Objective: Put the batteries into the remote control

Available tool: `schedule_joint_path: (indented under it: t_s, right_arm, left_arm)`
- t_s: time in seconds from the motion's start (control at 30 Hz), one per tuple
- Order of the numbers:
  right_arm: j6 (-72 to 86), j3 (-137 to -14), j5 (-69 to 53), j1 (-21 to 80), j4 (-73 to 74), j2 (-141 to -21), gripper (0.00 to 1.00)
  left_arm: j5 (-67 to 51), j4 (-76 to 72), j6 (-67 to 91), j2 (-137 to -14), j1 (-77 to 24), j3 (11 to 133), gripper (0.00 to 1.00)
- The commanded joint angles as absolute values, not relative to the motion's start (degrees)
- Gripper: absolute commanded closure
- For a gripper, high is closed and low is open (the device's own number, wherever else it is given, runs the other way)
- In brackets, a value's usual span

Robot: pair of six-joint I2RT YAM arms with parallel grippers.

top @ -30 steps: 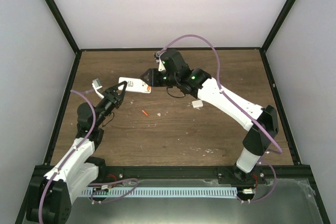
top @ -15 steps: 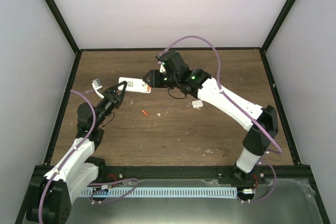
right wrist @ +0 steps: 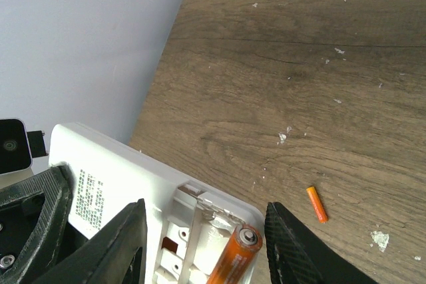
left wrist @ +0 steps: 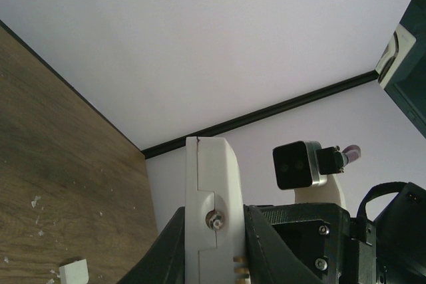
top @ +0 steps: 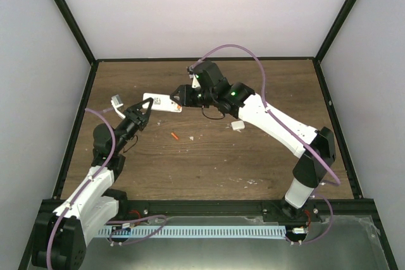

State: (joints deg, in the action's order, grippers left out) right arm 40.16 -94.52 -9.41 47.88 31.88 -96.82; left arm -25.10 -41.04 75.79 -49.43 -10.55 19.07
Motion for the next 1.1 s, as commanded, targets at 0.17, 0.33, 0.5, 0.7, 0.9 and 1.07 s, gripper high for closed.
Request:
schedule_joint_path:
  t_s: [0.17, 0.33, 0.5, 0.7, 0.9, 1.07]
  right_arm:
    - [40.2, -98.8, -10.3, 48.3, 32.6, -95.1, 0.59]
    - [40.0, -99.2, -10.3, 48.3, 32.9, -95.2, 0.58]
    - [39.9, -99.3, -10.2, 48.3, 33.3, -95.5, 0.58]
    - [39.6, -99.3, -8.4, 48.3, 34.3, -94.8, 0.58]
    - [39.0, -100.9, -7.9, 48.3, 35.0, -94.3, 0.57]
    - [38.6, -102.0, -8.9, 48.3, 34.3, -93.8, 0.56]
  left_arm:
    - [-25.2, -43.0, 74.9, -49.3, -10.8, 20.9, 1.0]
    - [-25.2, -43.0, 74.9, -49.3, -10.8, 21.0, 1.0]
    - [-25.2, -43.0, 74.9, -49.5, -10.9, 21.3, 1.0]
    - [-24.9, -44.1, 76.3, -49.5, -10.8, 20.9, 1.0]
    - [-24.4, -45.5, 78.0, -49.6, -10.8, 20.8, 1.0]
    - [-24.0, -46.5, 79.3, -49.6, -10.9, 20.5, 1.0]
